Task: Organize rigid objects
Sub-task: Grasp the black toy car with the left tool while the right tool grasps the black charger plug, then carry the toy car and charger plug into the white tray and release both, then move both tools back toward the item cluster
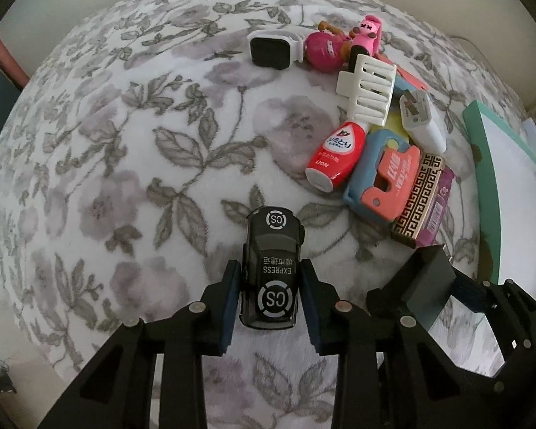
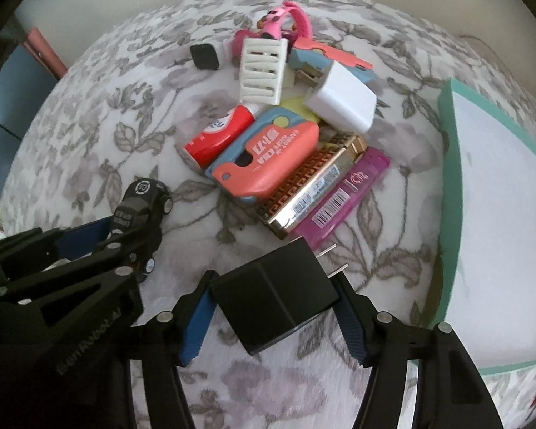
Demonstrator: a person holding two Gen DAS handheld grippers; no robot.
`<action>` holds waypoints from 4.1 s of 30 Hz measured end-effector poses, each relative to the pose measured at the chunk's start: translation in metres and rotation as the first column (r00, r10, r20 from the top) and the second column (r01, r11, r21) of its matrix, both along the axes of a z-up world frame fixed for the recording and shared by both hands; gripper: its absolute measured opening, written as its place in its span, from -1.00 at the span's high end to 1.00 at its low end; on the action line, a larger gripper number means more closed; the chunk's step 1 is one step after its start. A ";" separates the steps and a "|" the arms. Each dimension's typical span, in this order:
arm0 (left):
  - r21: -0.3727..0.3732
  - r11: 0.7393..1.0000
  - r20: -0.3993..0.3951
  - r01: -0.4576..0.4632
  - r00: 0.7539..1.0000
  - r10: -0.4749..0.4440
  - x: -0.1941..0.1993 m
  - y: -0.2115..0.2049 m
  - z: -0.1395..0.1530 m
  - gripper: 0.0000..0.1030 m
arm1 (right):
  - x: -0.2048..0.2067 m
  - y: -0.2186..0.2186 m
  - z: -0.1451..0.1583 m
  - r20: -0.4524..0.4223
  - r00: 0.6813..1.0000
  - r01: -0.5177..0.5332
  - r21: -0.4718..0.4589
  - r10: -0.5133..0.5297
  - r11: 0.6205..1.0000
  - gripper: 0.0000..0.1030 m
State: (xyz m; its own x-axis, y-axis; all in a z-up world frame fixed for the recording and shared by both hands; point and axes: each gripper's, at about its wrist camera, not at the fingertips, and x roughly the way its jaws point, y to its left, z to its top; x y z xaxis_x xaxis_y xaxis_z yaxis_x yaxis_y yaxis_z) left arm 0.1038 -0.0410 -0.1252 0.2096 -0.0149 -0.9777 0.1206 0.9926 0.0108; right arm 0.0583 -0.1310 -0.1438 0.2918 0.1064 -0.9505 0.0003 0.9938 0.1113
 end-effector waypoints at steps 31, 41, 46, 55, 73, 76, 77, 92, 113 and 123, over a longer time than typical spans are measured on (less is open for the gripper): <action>-0.159 0.959 0.210 0.233 0.958 -0.197 -0.022 -0.186 0.136 0.33 | -0.066 -0.232 0.111 0.290 0.814 0.554 -0.128 -0.503 0.823 -0.28; -0.161 0.960 0.148 0.230 0.967 -0.207 -0.013 -0.228 0.079 0.33 | -0.070 -0.288 0.055 0.170 0.765 0.644 -0.176 -0.622 0.744 -0.28; -0.127 0.959 0.109 0.254 0.964 -0.241 -0.016 -0.242 0.051 0.33 | -0.070 -0.292 0.038 0.129 0.760 0.649 -0.203 -0.637 0.733 -0.28; -0.091 0.960 0.047 0.266 0.964 -0.262 -0.017 -0.249 0.021 0.33 | -0.074 -0.293 0.027 0.104 0.748 0.661 -0.209 -0.656 0.721 -0.28; -0.138 0.958 0.091 0.251 0.966 -0.240 -0.014 -0.236 0.049 -0.45 | -0.073 -0.288 0.037 0.116 0.749 0.660 -0.214 -0.652 0.720 -0.42; -0.136 0.959 0.121 0.247 0.965 -0.231 -0.015 -0.232 0.062 -0.52 | -0.073 -0.283 0.051 0.153 0.751 0.660 -0.190 -0.642 0.726 -0.44; -0.133 0.960 0.134 0.246 0.964 -0.229 -0.015 -0.230 0.066 -0.54 | -0.073 -0.281 0.056 0.166 0.752 0.659 -0.185 -0.638 0.729 -0.45; -0.167 0.985 0.158 0.044 0.987 -0.017 0.018 -0.128 0.090 -0.96 | -0.051 -0.229 0.071 0.217 0.829 0.546 -0.114 -0.516 0.830 -0.98; -0.041 0.955 0.119 -0.295 0.947 0.298 0.048 0.018 0.066 -0.99 | 0.033 -0.093 0.077 0.190 0.952 0.254 -0.055 -0.240 0.966 -0.97; -0.027 0.962 0.033 -0.272 0.961 0.273 0.059 0.010 0.033 -0.99 | 0.052 -0.067 0.045 0.101 0.978 0.186 -0.030 -0.183 0.982 -0.57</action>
State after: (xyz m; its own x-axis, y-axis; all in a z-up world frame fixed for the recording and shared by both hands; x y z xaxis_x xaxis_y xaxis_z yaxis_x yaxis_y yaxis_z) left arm 0.1627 -0.0309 -0.0924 0.2442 0.0264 -0.9694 -0.1547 0.9879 -0.0120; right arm 0.1107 -0.1978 -0.0985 0.3940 0.0054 -0.9191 0.1752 0.9812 0.0809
